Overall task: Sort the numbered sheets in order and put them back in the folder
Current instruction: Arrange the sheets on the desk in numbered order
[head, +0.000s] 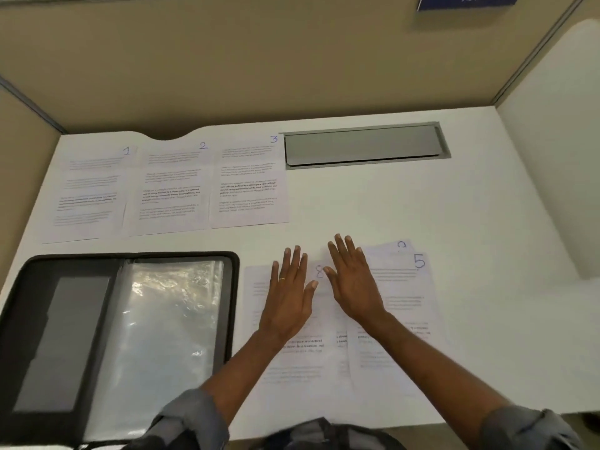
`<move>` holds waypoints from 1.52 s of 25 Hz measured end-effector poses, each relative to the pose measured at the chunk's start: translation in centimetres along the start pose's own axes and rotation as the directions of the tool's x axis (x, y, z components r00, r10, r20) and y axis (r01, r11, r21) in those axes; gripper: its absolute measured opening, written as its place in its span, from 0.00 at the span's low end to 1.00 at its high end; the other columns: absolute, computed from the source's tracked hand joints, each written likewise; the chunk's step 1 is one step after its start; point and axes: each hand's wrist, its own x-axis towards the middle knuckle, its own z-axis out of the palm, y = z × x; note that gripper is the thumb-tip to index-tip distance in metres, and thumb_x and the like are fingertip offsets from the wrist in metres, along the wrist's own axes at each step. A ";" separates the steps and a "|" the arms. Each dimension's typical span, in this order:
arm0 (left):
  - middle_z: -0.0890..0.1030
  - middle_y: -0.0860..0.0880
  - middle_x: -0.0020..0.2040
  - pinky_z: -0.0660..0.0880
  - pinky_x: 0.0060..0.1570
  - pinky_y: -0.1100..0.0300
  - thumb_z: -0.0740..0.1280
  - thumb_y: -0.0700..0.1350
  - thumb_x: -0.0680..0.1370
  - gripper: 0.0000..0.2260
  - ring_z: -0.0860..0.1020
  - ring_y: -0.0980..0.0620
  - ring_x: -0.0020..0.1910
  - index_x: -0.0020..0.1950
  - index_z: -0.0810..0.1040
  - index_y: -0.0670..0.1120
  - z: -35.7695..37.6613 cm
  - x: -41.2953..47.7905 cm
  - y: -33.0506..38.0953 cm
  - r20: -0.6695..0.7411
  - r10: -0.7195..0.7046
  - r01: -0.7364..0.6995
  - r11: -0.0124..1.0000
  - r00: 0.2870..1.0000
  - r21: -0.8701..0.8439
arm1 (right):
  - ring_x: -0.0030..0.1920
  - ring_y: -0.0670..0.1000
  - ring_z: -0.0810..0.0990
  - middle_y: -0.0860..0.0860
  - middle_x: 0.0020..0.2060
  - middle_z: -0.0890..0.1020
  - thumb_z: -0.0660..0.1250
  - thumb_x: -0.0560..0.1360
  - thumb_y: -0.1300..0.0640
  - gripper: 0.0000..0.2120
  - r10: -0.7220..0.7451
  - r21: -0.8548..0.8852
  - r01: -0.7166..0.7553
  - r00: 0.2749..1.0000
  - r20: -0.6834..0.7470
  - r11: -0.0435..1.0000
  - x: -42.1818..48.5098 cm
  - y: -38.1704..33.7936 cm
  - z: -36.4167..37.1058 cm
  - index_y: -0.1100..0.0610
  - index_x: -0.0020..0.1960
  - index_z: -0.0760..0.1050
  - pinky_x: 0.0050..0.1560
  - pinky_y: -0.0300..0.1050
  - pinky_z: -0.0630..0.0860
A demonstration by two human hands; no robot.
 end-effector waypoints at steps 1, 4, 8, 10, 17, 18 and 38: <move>0.44 0.48 0.84 0.39 0.81 0.48 0.52 0.54 0.87 0.28 0.39 0.52 0.82 0.84 0.48 0.45 0.6 -1.1 1.4 0.009 0.012 -0.012 1.000 1.000 0.010 | 0.83 0.53 0.47 0.54 0.82 0.53 0.53 0.87 0.48 0.27 0.004 -0.003 -0.004 1.000 -0.005 1.000 -1.8 0.6 -0.3 0.58 0.82 0.55 0.82 0.54 0.49; 0.42 0.48 0.84 0.40 0.81 0.48 0.51 0.59 0.86 0.31 0.38 0.52 0.82 0.84 0.46 0.45 2.6 -3.9 4.9 0.043 0.027 -0.029 0.998 0.999 0.047 | 0.82 0.56 0.50 0.55 0.82 0.55 0.53 0.86 0.49 0.27 0.005 -0.011 -0.005 1.000 0.005 1.000 -6.5 2.5 -1.1 0.59 0.82 0.57 0.81 0.57 0.54; 0.42 0.48 0.84 0.34 0.79 0.51 0.54 0.63 0.85 0.34 0.38 0.52 0.82 0.84 0.47 0.46 5.8 -7.5 9.1 0.094 0.044 -0.057 0.988 0.995 0.145 | 0.81 0.59 0.55 0.58 0.81 0.58 0.50 0.86 0.47 0.28 0.007 -0.065 -0.002 0.997 0.080 0.998 -12.4 5.2 -1.8 0.60 0.81 0.58 0.77 0.61 0.64; 0.45 0.47 0.84 0.32 0.79 0.50 0.56 0.64 0.84 0.36 0.39 0.50 0.83 0.84 0.50 0.46 6.9 -8.8 10.5 0.162 0.020 -0.054 0.975 0.987 0.214 | 0.80 0.60 0.57 0.58 0.81 0.59 0.49 0.85 0.47 0.28 0.041 -0.082 -0.032 0.993 0.115 0.996 -15.1 6.7 -2.1 0.60 0.81 0.59 0.75 0.61 0.66; 0.56 0.45 0.83 0.56 0.73 0.28 0.52 0.68 0.80 0.37 0.46 0.46 0.82 0.83 0.56 0.47 10.0 -13.0 11.3 0.236 -0.099 0.008 0.934 0.967 0.357 | 0.81 0.53 0.33 0.50 0.79 0.31 0.55 0.83 0.39 0.39 0.216 -0.065 -0.206 0.940 0.263 0.976 -22.5 11.2 -2.5 0.52 0.82 0.35 0.82 0.56 0.44; 0.56 0.46 0.83 0.59 0.70 0.27 0.52 0.68 0.80 0.37 0.44 0.46 0.82 0.83 0.56 0.48 10.1 -13.4 11.1 0.249 -0.109 0.010 0.931 0.962 0.365 | 0.81 0.53 0.33 0.49 0.79 0.31 0.56 0.83 0.38 0.40 0.212 -0.052 -0.206 0.938 0.273 0.977 -23.0 11.5 -2.6 0.51 0.83 0.36 0.82 0.55 0.44; 0.32 0.52 0.81 0.36 0.76 0.35 0.53 0.67 0.83 0.36 0.33 0.50 0.81 0.83 0.39 0.54 8.7 -14.6 10.1 0.388 -0.007 -0.091 0.968 0.922 0.235 | 0.54 0.52 0.81 0.50 0.54 0.82 0.72 0.78 0.53 0.14 0.686 0.475 -0.691 0.694 0.221 0.546 -21.1 11.2 -7.5 0.55 0.60 0.75 0.56 0.49 0.78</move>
